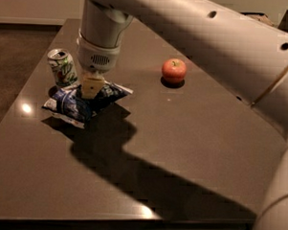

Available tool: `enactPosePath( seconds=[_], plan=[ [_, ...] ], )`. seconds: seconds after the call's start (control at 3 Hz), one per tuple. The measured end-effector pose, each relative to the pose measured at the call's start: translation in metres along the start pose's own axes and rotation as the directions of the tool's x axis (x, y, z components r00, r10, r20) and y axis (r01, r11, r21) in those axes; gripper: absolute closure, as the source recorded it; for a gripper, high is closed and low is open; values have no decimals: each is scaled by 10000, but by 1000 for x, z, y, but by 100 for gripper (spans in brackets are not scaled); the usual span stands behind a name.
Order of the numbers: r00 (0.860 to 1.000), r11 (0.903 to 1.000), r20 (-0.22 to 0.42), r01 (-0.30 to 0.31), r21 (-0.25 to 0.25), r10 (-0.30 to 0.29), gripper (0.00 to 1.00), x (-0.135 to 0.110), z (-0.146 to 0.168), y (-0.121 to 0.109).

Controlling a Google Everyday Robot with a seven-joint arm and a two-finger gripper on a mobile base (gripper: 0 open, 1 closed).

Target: Move blue chip bag near 7up can

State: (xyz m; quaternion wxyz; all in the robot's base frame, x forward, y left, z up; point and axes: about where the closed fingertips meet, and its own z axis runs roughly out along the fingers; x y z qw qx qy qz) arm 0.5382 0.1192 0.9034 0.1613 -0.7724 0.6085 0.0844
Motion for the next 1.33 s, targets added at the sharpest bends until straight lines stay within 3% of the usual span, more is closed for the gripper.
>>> enactPosePath(
  seconds=[1.0,1.33],
  plan=[
    [9995,9994,62,-320,-88,320,5,2,12,-10],
    [9995,9995,65,-311,-82,312,0,1,12,-10]
  ],
)
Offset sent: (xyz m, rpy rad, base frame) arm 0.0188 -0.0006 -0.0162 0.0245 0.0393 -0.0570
